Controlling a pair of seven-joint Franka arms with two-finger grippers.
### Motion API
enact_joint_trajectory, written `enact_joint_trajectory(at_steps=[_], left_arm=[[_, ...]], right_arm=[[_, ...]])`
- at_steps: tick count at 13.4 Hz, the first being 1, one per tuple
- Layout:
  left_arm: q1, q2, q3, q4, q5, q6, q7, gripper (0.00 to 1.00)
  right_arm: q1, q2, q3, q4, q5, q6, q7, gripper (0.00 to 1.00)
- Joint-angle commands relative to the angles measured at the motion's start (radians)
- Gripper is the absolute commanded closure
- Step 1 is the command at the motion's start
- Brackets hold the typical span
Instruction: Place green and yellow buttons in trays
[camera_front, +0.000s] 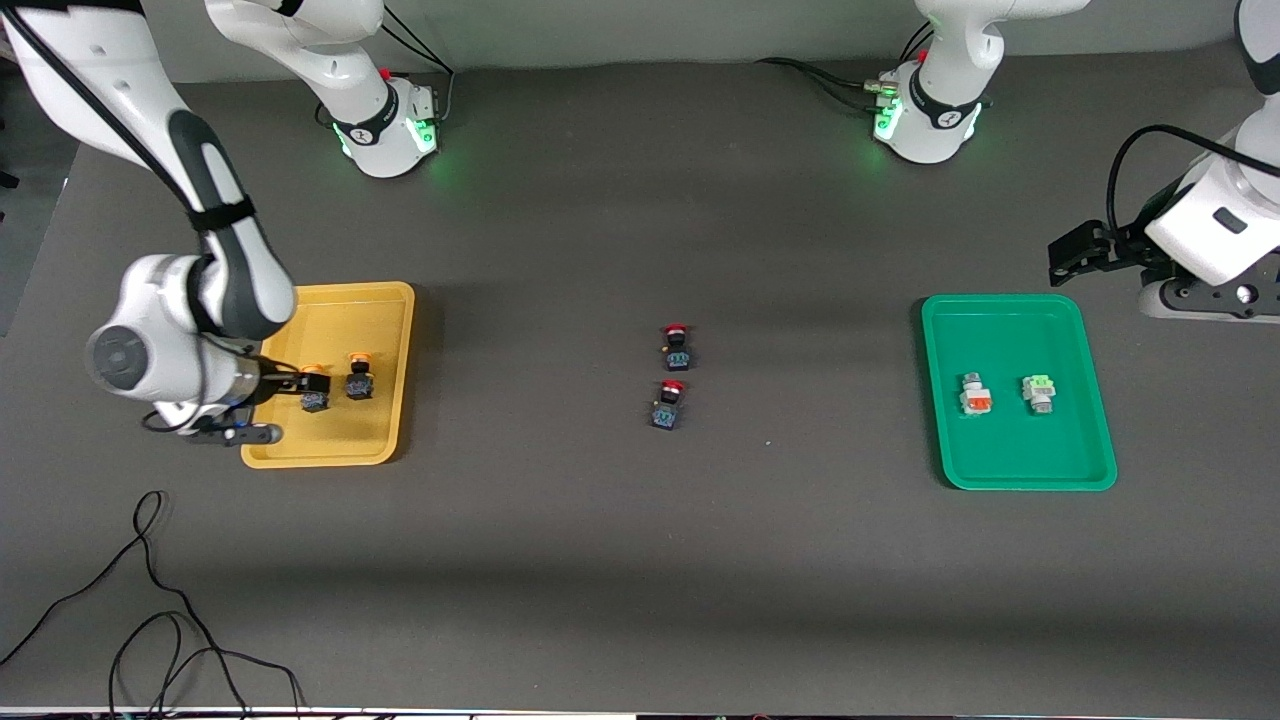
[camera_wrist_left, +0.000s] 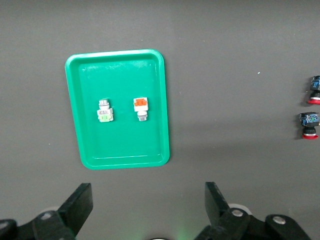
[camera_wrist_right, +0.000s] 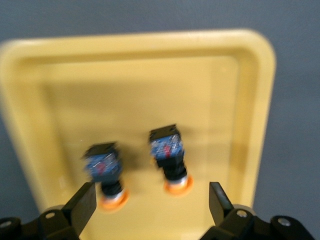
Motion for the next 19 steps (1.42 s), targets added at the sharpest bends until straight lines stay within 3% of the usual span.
enact_joint_trajectory(at_steps=[1, 7, 11, 19], left_arm=[[-0.018, -0.020, 0.023, -0.003, -0.012, -0.029, -0.010, 0.00], [-0.019, -0.022, 0.021, -0.003, -0.011, -0.036, -0.010, 0.00], [-0.019, -0.028, 0.021, -0.006, -0.011, -0.046, -0.004, 0.00], [-0.018, -0.039, 0.023, -0.009, -0.006, -0.046, -0.004, 0.00]], right_arm=[[0.008, -0.017, 0.035, 0.232, 0.012, -0.251, 0.024, 0.00], [-0.001, -0.167, 0.031, 0.513, 0.003, -0.557, 0.012, 0.00], [-0.027, -0.276, 0.020, 0.514, 0.000, -0.562, 0.015, 0.00], [-0.003, -0.341, 0.009, 0.480, 0.021, -0.551, 0.003, 0.00]])
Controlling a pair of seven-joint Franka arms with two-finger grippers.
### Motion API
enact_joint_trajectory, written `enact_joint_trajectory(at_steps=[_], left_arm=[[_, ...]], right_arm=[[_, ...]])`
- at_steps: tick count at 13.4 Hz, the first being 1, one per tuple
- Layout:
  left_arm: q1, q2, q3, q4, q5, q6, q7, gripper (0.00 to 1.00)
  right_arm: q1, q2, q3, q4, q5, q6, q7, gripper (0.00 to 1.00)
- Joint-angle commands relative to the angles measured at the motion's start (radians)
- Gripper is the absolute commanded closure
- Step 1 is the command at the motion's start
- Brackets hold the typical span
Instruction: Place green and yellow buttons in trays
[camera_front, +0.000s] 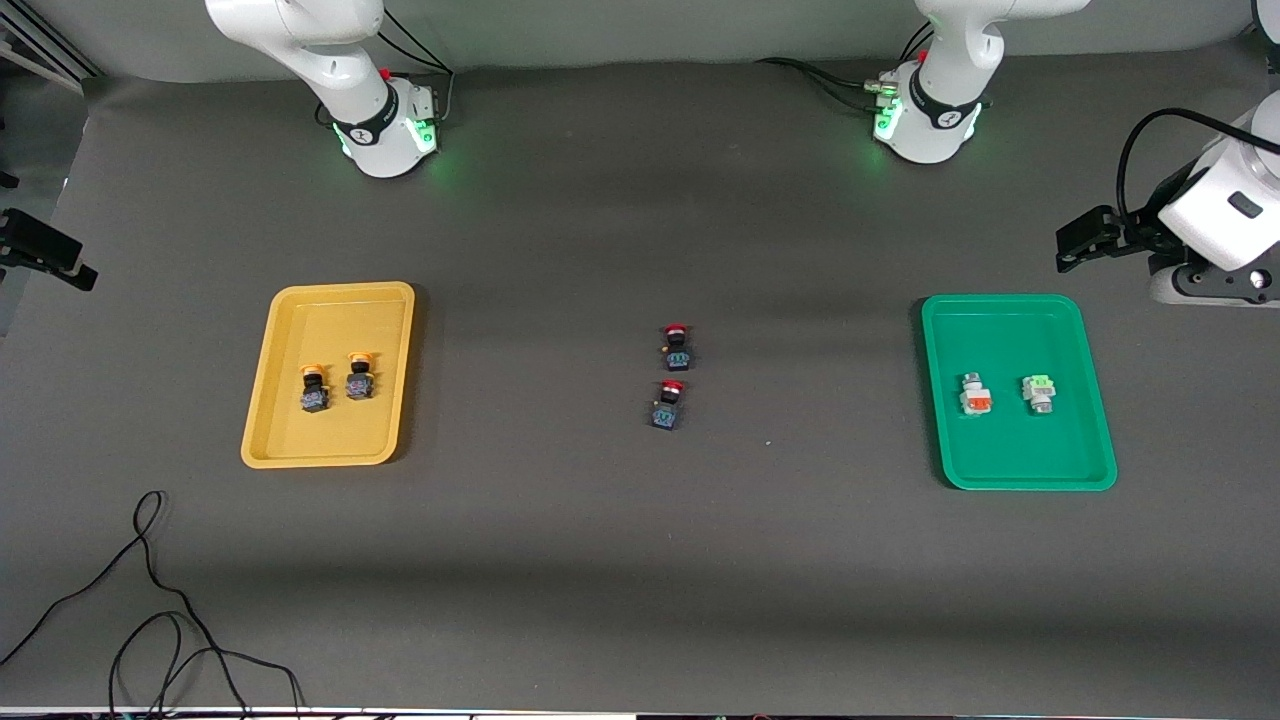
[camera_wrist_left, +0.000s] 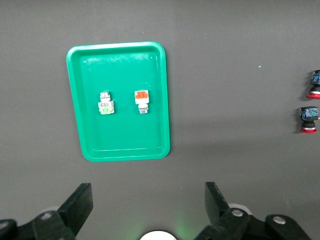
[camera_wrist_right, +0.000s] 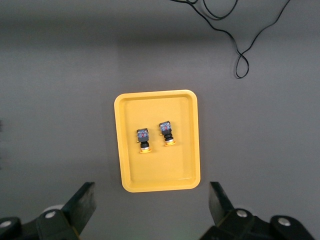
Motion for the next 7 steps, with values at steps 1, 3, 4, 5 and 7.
enact_joint_trajectory(at_steps=[1, 3, 4, 5, 7], left_arm=[[-0.016, -0.020, 0.015, -0.011, -0.004, -0.008, -0.004, 0.00], [-0.016, -0.015, 0.016, -0.011, -0.003, -0.004, -0.004, 0.00], [-0.015, -0.015, 0.016, -0.011, -0.003, -0.004, -0.004, 0.00], [-0.016, -0.015, 0.016, -0.011, -0.003, -0.007, -0.004, 0.00], [-0.016, -0.017, 0.016, -0.011, -0.001, -0.013, -0.004, 0.00]], right_arm=[[0.015, -0.018, 0.000, -0.040, 0.021, 0.008, -0.007, 0.00], [0.017, -0.018, 0.000, -0.037, 0.018, 0.011, 0.005, 0.00], [0.017, -0.015, 0.000, -0.037, 0.022, 0.011, 0.005, 0.00], [0.018, -0.015, 0.000, -0.033, 0.021, 0.011, 0.007, 0.00], [0.018, -0.013, 0.000, -0.031, 0.022, 0.011, 0.007, 0.00]])
